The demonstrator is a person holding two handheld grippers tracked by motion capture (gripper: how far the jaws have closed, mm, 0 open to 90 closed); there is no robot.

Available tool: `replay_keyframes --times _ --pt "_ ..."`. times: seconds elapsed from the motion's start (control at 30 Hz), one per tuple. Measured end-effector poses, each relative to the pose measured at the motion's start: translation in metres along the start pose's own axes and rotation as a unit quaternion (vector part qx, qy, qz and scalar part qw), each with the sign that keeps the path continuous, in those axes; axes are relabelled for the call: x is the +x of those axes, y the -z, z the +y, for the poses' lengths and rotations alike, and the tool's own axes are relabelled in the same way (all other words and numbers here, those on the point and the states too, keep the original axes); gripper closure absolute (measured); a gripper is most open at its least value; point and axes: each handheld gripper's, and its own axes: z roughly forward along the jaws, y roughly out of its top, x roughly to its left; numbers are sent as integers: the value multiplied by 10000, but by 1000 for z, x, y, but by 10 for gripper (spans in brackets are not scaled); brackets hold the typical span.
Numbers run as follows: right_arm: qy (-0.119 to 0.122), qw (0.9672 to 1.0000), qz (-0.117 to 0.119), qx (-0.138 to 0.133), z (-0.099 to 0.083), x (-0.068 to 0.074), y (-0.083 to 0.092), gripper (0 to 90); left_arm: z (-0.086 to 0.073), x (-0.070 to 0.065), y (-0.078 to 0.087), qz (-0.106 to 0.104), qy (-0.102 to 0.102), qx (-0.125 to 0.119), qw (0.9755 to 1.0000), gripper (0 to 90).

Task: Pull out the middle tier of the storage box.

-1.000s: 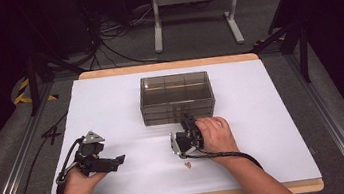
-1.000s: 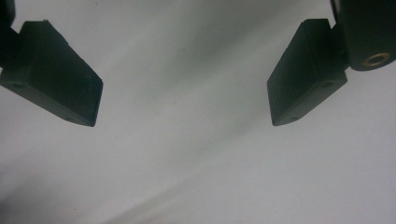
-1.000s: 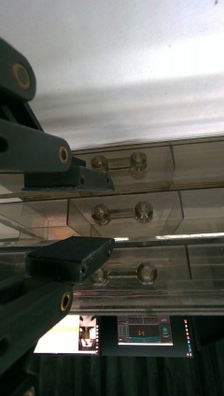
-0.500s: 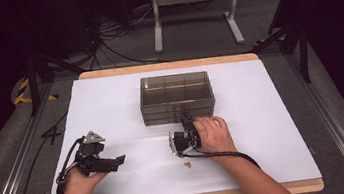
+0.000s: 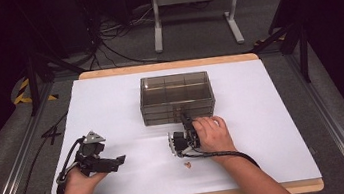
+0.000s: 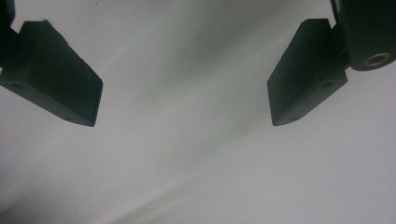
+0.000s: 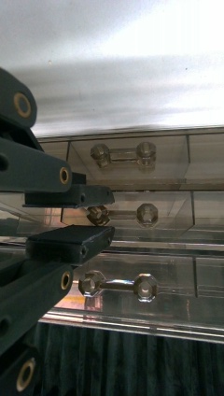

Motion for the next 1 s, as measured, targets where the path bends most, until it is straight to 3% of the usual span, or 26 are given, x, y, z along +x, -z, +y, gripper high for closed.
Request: replay_keyframes --times 0.33,1.0 --pt "52 10000 -80 4 0 2 2 804 0 1 1 7 -2 -13 10000 108" --pt "197 9996 -88 -200 -3 11 28 804 0 0 0 22 -7 12 10000 108"
